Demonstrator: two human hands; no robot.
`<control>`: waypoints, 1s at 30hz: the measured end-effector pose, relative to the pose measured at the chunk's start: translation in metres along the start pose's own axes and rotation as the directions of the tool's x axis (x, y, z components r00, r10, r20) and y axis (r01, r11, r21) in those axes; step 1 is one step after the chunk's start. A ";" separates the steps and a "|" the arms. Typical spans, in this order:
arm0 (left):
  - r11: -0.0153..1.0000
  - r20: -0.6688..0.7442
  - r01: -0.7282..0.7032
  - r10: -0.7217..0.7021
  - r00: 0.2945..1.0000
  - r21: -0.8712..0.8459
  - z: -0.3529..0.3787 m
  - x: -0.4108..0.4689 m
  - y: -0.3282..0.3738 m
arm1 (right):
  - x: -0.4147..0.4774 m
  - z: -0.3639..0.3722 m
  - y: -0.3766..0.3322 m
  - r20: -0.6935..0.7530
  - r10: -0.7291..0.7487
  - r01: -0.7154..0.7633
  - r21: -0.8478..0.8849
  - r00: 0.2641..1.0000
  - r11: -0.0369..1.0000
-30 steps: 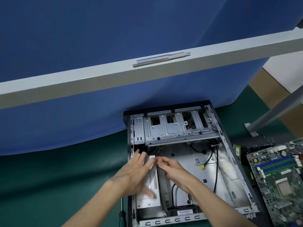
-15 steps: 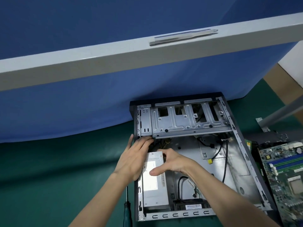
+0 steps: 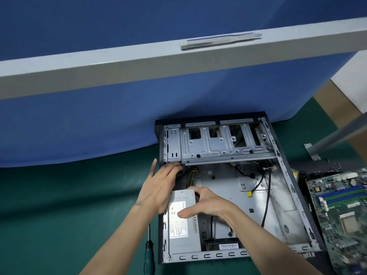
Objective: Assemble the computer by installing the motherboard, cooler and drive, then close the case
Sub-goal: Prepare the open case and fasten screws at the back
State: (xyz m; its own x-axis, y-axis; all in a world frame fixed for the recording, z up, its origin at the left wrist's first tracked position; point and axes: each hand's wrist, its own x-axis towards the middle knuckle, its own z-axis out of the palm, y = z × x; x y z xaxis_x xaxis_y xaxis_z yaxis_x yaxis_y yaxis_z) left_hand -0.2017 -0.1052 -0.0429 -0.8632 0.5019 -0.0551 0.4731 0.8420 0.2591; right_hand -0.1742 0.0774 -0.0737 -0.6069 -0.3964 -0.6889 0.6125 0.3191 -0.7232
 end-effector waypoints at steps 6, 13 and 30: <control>0.999 0.039 0.006 -0.008 0.999 0.047 -0.003 -0.001 0.002 | -0.001 0.003 0.009 -0.031 0.004 -0.003 0.036 1.000 0.999; 0.996 0.055 0.013 -0.018 0.998 0.093 -0.007 0.001 0.004 | -0.002 0.004 0.008 -0.037 0.011 -0.010 0.030 0.999 1.000; 0.983 -0.008 -0.004 0.006 1.000 0.186 -0.003 -0.001 0.006 | -0.011 0.012 0.003 -0.095 -0.018 0.014 -0.045 0.995 0.999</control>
State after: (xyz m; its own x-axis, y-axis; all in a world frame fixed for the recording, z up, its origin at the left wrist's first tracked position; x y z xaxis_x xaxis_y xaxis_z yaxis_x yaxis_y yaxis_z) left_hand -0.1983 -0.1010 -0.0388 -0.8618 0.5051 -0.0460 0.5011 0.8620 0.0760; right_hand -0.1594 0.0727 -0.0679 -0.6631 -0.3184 -0.6774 0.5807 0.3521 -0.7340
